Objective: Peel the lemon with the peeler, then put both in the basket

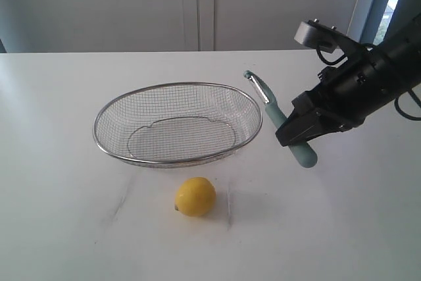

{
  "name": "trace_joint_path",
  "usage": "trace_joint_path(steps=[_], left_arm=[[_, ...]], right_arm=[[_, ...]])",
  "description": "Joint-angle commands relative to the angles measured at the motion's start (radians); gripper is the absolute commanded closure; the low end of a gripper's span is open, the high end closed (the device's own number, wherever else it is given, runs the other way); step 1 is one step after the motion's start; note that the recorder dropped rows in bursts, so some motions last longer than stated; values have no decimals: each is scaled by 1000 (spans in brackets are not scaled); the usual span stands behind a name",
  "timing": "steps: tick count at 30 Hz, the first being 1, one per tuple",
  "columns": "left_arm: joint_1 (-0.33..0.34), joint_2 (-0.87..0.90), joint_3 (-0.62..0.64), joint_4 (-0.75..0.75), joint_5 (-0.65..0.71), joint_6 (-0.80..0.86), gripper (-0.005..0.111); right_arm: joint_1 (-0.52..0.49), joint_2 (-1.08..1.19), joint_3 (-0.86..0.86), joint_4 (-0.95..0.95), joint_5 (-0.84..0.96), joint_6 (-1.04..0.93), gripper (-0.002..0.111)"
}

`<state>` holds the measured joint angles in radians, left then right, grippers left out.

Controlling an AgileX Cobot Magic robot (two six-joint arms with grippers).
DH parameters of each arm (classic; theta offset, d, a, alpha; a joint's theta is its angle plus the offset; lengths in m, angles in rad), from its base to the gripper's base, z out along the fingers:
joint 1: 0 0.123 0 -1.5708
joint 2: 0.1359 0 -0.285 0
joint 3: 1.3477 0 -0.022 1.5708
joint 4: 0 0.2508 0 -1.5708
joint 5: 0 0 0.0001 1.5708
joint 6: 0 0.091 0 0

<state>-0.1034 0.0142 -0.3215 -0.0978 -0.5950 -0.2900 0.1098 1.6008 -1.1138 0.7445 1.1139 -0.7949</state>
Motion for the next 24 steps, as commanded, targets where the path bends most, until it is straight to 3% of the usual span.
trace_joint_path(steps=[1, 5, 10, 13, 19, 21, 22, 24], left_arm=[[2, 59, -71, 26, -2, 7, 107], [2, 144, -130, 108, -2, 7, 107], [2, 268, -186, 330, 71, 7, 107], [2, 326, -193, 466, 251, -15, 107], [2, 433, -193, 476, 916, -59, 107], [2, 470, -193, 463, 1103, 23, 107], [-24, 507, -191, 435, 1203, 194, 107], [-113, 526, -197, 308, 1203, 322, 107]], right_arm=[[0, -10, 2, 14, 7, -1, 108], [0, -10, 2, 14, 7, -1, 108], [0, -10, 2, 14, 7, -1, 108], [0, -10, 2, 14, 7, -1, 108], [0, -10, 2, 14, 7, -1, 108], [0, -10, 2, 14, 7, -1, 108], [0, -10, 2, 14, 7, -1, 108], [0, -10, 2, 14, 5, -1, 108]])
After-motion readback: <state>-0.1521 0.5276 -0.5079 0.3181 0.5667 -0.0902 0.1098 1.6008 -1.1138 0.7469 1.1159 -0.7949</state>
